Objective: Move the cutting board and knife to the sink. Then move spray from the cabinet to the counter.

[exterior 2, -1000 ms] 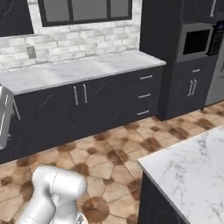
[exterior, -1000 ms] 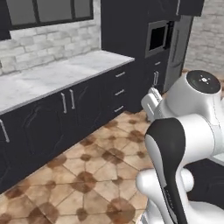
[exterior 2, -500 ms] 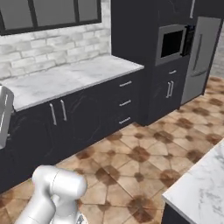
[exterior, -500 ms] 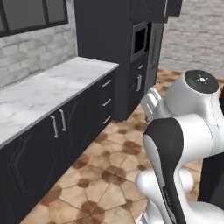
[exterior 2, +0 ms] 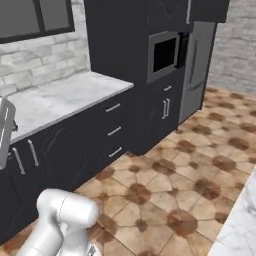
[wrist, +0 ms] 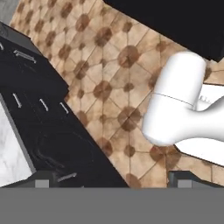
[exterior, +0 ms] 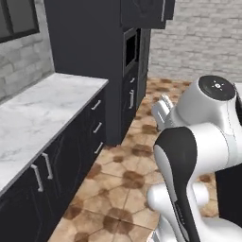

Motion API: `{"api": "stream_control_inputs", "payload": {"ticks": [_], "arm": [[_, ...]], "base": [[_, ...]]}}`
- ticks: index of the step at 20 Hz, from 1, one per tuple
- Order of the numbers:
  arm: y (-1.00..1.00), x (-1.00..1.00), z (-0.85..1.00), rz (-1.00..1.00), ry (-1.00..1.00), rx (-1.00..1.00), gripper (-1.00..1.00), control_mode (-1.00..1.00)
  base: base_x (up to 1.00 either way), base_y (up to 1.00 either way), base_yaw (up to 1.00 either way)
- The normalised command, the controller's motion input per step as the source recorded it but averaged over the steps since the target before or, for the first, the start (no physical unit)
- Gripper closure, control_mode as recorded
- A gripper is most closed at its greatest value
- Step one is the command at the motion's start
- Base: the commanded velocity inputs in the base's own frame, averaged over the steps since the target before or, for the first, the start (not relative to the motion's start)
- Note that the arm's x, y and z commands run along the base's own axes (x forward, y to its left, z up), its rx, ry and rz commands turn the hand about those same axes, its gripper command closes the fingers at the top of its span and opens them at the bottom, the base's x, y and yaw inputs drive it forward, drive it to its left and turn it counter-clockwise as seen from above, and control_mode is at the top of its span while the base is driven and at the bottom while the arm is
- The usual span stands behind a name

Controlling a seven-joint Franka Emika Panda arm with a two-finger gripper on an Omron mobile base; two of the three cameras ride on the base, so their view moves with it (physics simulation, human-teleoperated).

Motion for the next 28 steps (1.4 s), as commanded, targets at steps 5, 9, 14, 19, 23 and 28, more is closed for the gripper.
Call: {"api": "stream_control_inputs", "payload": {"ticks": [5, 9, 14, 19, 23, 28], "arm": [[0.0, 0.0, 0.0, 0.0, 0.0, 0.0, -1.0, 1.0], [0.0, 0.0, 0.0, 0.0, 0.0, 0.0, -1.0, 1.0], [0.0, 0.0, 0.0, 0.0, 0.0, 0.0, -1.0, 1.0], [0.0, 0.0, 0.0, 0.0, 0.0, 0.0, -1.0, 1.0], [0.0, 0.0, 0.0, 0.0, 0.0, 0.0, -1.0, 1.0], [0.0, 0.0, 0.0, 0.0, 0.0, 0.0, -1.0, 1.0]], "base": [[1.0, -0.01, -0.59], [1.0, 0.03, -0.53], [1.0, 0.5, -0.48], [1.0, 0.44, -0.39], [1.0, 0.06, -0.4], [1.0, 0.0, -0.44]]}}
